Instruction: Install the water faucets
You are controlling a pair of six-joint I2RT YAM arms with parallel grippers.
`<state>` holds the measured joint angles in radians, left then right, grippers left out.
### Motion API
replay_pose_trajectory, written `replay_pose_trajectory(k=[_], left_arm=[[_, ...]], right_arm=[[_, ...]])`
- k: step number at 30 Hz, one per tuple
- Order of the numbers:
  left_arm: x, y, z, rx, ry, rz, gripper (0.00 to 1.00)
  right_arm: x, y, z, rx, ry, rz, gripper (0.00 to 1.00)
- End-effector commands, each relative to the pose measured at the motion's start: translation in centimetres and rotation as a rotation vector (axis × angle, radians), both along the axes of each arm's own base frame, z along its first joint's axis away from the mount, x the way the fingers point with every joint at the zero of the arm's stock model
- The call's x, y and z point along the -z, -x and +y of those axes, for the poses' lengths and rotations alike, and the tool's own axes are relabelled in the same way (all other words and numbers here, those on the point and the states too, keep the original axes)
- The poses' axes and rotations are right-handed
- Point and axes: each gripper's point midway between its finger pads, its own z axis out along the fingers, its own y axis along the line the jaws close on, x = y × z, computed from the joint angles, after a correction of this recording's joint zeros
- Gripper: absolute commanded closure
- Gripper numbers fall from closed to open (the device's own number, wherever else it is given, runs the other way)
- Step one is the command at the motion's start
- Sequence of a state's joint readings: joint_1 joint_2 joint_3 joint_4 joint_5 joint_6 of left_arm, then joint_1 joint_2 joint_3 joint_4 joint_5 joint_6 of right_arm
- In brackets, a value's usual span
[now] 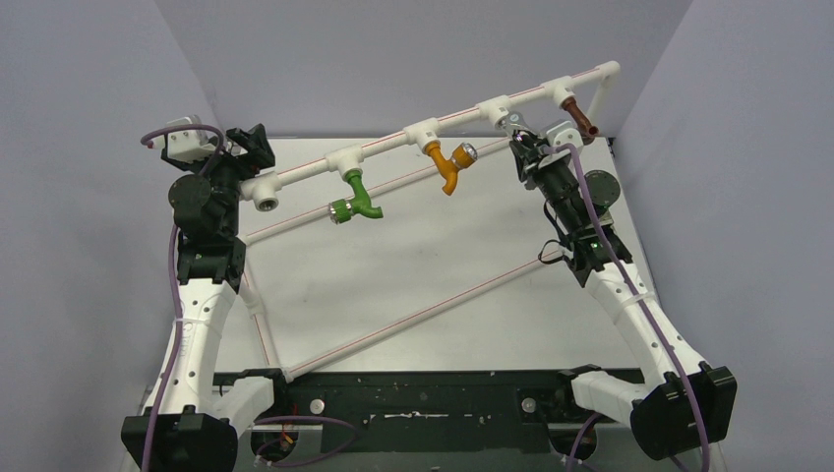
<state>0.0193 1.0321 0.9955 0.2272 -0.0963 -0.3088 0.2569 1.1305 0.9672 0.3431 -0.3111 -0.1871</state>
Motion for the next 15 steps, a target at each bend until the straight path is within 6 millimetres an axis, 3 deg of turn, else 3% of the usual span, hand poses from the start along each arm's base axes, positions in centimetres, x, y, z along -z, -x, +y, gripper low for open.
replay_pose_trajectory(k=[1, 15], left_arm=[[13.2, 0.4, -0.4, 0.04, 0.01, 0.422, 0.1], [13.2, 0.4, -0.4, 0.04, 0.01, 0.421, 0.1]], right_arm=[[-3.0, -0.2, 0.4, -0.015, -0.047, -0.071, 1.0], [-4.1, -0.7, -0.9, 0.051, -0.447, 0.043, 1.0]])
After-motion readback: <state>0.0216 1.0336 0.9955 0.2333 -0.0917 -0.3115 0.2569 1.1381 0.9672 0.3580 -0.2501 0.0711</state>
